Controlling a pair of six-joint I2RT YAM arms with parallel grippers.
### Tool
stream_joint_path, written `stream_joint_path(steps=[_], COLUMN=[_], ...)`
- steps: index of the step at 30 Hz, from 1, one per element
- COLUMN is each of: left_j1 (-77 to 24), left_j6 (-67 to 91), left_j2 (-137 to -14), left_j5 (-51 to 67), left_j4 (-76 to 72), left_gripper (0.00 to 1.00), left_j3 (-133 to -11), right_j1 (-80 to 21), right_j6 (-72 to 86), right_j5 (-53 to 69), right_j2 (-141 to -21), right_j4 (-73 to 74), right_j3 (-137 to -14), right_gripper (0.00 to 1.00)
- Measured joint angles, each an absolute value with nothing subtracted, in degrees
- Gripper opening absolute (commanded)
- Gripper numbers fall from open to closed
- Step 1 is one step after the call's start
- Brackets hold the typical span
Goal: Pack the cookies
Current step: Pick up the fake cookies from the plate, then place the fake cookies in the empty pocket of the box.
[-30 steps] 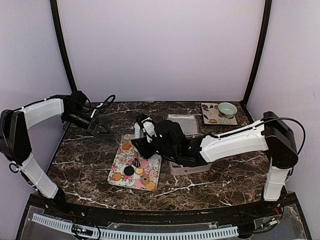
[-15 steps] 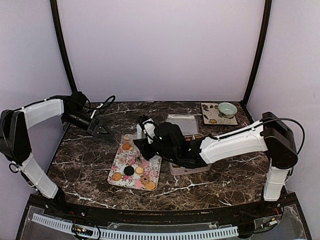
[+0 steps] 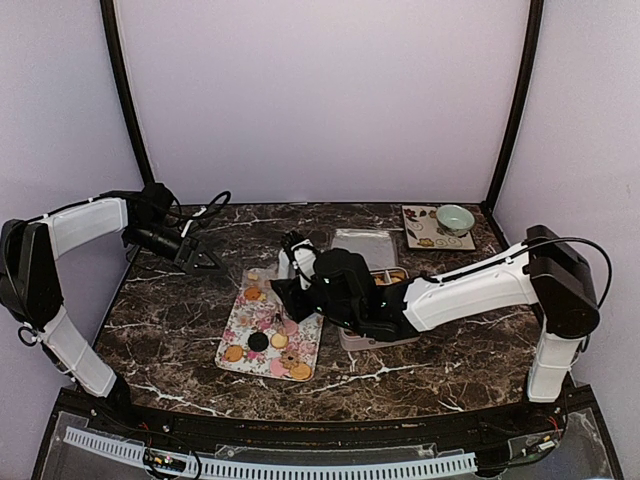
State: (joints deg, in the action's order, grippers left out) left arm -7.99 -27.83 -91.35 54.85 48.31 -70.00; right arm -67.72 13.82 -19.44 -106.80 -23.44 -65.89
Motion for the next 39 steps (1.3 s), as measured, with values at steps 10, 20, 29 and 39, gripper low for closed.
stream_joint_path(steps=[10,20,29,39], left_j1=[-8.0,-8.0,-8.0,-8.0], left_j6=[-28.2,-28.3,-28.3,-28.3], left_j2=[-91.3,-91.0,-91.0,-91.0], left_j5=[55.0,55.1,55.2,55.5], left_j4=[48.5,48.6,49.1,49.4], left_gripper=[0.98,0.98,0.98,0.98], left_j3=[-70.0,-70.0,-70.0,-70.0], right_j1=[-67.8,-67.5,-62.7,-57.6], right_j6=[14.0,11.0,11.1,15.3], right_j5=[-20.8,-22.0,-25.8,-32.4], right_j2=[-105.1,-94.6,-78.4,-60.4], right_j4=[-22.5,-16.1,-11.9,1.5], right_j3=[-64.6,-64.6,-56.1,-41.7], right_gripper=[0.25,0.23,0.23,0.24])
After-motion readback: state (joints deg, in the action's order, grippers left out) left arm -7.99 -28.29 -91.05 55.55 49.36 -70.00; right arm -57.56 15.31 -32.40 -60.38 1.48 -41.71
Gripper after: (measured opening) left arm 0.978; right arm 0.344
